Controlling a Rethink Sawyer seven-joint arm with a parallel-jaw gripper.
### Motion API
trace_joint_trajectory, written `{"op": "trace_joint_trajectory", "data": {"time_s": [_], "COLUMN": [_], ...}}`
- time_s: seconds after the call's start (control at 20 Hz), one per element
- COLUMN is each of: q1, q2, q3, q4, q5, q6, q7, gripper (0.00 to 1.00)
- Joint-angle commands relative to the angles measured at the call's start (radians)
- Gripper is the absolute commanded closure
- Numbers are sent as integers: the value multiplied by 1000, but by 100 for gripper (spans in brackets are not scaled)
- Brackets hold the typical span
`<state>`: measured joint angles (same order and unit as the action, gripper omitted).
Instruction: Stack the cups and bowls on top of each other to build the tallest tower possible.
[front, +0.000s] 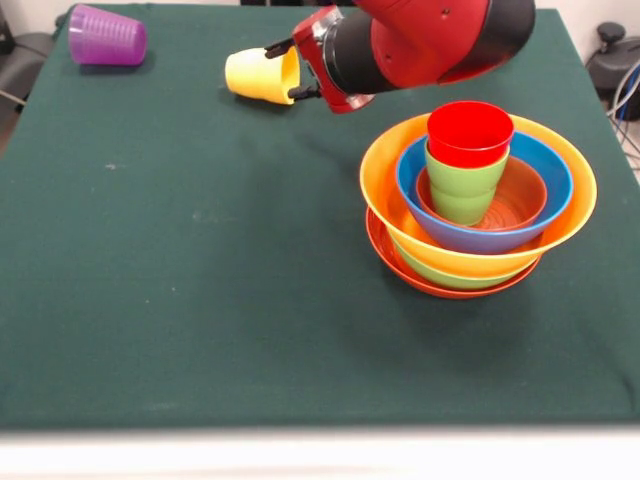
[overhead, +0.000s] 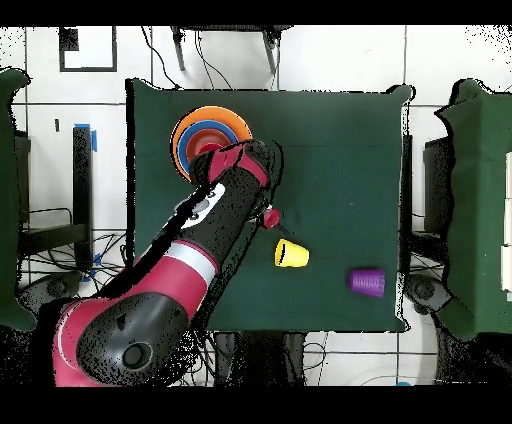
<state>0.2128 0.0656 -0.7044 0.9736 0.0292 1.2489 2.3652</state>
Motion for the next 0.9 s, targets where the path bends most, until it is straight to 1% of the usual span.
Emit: {"op": "trace_joint_trajectory", "data": {"time_s": [0.05,0.3,0.55,0.7,0.9], "q1": [-17,-28,-30,-13,8], "q2": [-27,-33,-52,-58,-70], "q3": [150,170,188,194,208], "q4": [72,98,151,200,255], "q5": [45,48,46,30,17], "q6": [-61,-52,-74,-131,-177], "q7": [109,92,84,88,79], "gripper": [0,0,0,0,0]}}
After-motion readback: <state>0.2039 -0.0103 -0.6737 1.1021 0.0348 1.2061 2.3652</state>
